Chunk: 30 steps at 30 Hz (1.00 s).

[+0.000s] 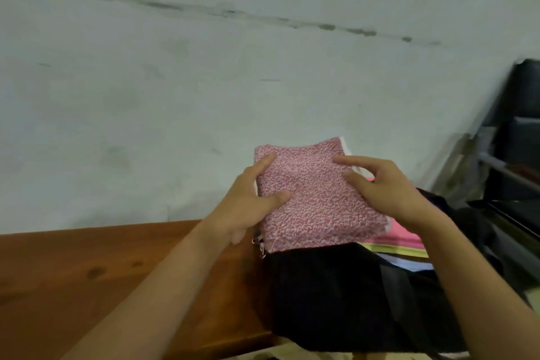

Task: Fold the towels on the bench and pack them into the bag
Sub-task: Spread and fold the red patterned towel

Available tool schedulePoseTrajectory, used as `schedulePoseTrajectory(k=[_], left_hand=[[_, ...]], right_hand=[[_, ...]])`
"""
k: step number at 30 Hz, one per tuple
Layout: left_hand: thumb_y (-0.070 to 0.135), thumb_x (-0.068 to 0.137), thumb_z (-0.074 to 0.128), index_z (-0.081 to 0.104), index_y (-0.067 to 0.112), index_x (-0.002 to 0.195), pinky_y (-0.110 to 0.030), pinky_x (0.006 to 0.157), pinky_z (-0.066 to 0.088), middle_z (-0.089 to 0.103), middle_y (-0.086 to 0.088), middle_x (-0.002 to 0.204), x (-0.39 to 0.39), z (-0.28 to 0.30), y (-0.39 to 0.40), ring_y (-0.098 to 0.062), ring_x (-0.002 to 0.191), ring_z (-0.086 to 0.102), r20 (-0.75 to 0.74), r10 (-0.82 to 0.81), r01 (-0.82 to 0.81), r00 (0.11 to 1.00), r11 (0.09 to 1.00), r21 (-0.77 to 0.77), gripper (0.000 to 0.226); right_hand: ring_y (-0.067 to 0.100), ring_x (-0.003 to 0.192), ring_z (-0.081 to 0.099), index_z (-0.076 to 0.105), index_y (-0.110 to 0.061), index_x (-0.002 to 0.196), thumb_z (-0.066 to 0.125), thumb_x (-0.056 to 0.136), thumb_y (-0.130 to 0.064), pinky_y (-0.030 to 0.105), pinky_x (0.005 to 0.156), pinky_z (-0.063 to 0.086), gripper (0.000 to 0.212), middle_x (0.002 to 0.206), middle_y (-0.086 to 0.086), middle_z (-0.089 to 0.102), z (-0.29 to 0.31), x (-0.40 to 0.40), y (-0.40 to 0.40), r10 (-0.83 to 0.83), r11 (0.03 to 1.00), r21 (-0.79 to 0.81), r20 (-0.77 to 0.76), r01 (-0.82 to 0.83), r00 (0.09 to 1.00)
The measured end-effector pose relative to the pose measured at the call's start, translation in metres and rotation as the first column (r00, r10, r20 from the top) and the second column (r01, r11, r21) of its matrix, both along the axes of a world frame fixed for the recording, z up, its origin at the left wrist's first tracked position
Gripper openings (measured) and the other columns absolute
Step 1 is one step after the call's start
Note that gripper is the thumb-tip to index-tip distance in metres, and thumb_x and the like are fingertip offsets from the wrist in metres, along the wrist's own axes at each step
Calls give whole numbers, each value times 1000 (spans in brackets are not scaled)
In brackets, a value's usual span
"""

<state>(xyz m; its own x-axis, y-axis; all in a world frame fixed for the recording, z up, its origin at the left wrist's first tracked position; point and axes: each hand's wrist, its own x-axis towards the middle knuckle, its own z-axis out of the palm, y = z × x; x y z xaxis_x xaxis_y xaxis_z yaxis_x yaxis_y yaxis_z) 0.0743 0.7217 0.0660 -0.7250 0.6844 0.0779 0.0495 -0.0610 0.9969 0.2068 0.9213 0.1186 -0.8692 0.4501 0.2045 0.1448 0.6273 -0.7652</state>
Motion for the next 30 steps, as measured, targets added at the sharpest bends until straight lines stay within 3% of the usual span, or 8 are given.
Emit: schedulePoseTrajectory(k=[3, 6, 12, 16, 18, 21, 26, 30], left_hand=[[13, 86, 75, 35, 35, 151, -18, 99, 43, 38, 6, 149, 4, 2, 55, -9, 130, 44, -27, -50, 50, 998, 999, 4, 79], [8, 88, 72, 29, 29, 154, -31, 108, 42, 39, -2, 150, 14, 5, 113, -16, 131, 46, -15, -128, 128, 992, 992, 0, 81], [11, 86, 75, 21, 20, 156, -34, 114, 34, 33, -7, 154, 29, -12, 194, -21, 136, 41, -74, -233, 213, 970, 954, -212, 89], [25, 91, 70, 20, 19, 156, -34, 116, 31, 16, -10, 157, 33, -32, 200, -28, 140, 34, -164, -294, 193, 942, 871, -452, 83], [34, 95, 63, 24, 18, 155, -38, 115, 32, 11, -12, 154, 36, -35, 197, -33, 139, 31, -316, -283, 87, 905, 854, -514, 73], [35, 103, 42, 28, 14, 152, -42, 110, 36, 10, -10, 158, 41, -28, 205, -31, 143, 18, -652, -180, -185, 736, 874, -450, 55], [35, 105, 15, 4, 13, 157, -46, 122, -6, -5, -6, 165, 55, -46, 235, -21, 152, -9, -656, -443, -166, 611, 738, -654, 58], [40, 105, 10, -7, 19, 157, -49, 120, -12, -17, -3, 164, 54, -68, 240, -17, 149, -20, -603, -500, -168, 621, 666, -726, 59]], right_hand=[[-3, 95, 64, 69, -30, 123, 57, 101, -19, 23, 89, 51, 28, 109, -27, 68, 7, 14, 45, -48, 997, 54, 7, 48, 999], [6, 121, 52, 68, -27, 125, 56, 101, -19, 26, 102, 39, 29, 131, -9, 60, 8, 30, 96, -122, 982, 148, 37, 115, 992], [15, 116, 53, 67, -18, 126, 52, 101, -11, 24, 97, 36, 30, 122, 0, 60, -26, 48, 162, -249, 947, 252, 193, 198, 949], [29, 129, 50, 56, -20, 138, 46, 104, -15, 30, 104, 37, 37, 143, 10, 53, -60, 47, 171, -298, 919, 368, 418, 140, 858], [32, 131, 48, 47, -32, 145, 39, 105, -29, 41, 107, 41, 40, 148, 10, 47, -64, 47, 166, -395, 855, 510, 518, 97, 758], [31, 131, 46, 50, -29, 141, 30, 105, -42, 45, 104, 41, 43, 145, 8, 45, -55, 37, 152, -532, 685, 716, 366, 134, 763], [14, 153, 4, 17, -23, 158, 15, 106, -43, 46, 122, 10, 56, 167, -1, 10, -97, 19, 143, -325, 825, 564, 447, 19, 833], [10, 151, -16, -2, -31, 158, 13, 103, -50, 50, 123, 2, 60, 166, -7, -10, -126, 23, 152, -363, 859, 502, 458, 101, 812]])
